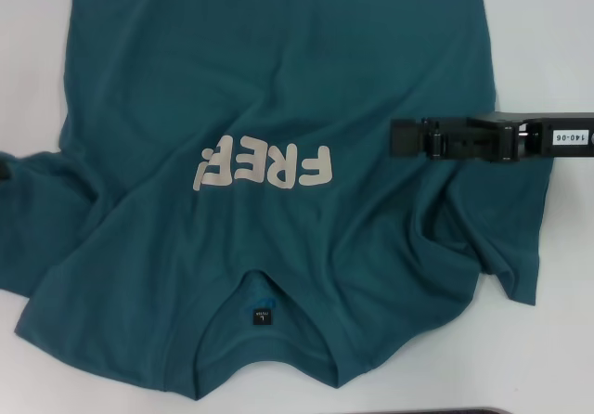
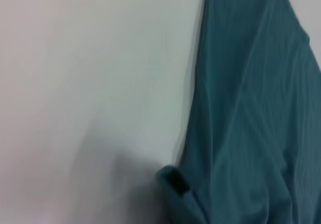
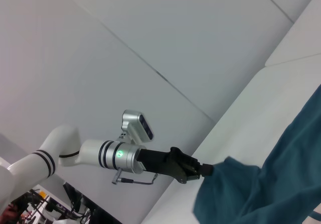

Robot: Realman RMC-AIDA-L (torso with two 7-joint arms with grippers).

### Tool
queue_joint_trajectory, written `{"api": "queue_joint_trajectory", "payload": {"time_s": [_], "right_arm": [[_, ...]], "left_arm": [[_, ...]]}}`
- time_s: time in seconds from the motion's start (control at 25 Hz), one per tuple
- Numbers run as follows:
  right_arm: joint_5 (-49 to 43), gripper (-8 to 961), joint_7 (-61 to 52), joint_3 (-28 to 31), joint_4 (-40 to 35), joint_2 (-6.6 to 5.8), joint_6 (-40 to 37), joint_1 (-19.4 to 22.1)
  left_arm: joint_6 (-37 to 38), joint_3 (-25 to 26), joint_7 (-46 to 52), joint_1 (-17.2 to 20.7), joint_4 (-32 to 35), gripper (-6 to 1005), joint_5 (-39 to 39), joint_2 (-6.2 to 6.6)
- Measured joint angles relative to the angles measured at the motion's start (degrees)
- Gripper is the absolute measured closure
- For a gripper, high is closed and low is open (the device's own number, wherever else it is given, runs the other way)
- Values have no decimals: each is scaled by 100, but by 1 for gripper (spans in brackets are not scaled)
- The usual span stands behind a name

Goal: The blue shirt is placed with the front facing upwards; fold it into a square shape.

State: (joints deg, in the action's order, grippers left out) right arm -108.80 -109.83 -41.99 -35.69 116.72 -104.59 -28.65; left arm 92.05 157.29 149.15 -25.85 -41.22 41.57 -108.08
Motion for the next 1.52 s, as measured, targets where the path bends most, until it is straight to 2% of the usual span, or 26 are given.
{"api": "queue_joint_trajectory", "payload": {"time_s": [0.32,0.76,0.92,1.04,1.16,1.36,1.52], "right_arm": [[0,131,-65,46,1,0,0,0],[0,132,-128,51,1,-10,6,-47],[0,132,-134,51,1,-27,8,-55],[-1,132,-135,52,1,-30,21,-57],[-6,132,-135,51,1,-30,34,-59],[-12,132,-135,51,1,-28,23,-36],[-10,132,-135,51,1,-29,39,-31]], "left_arm": [[-3,305,11,60,-41,1000,0,177],[275,407,58,32,-233,1001,-28,200],[426,405,124,-74,-413,1001,-31,262],[458,315,160,-223,-394,1001,-43,295],[435,122,196,-332,-372,1001,-49,276],[429,73,220,-360,-363,1001,-52,256],[422,88,293,-345,-404,1000,-54,310]]}}
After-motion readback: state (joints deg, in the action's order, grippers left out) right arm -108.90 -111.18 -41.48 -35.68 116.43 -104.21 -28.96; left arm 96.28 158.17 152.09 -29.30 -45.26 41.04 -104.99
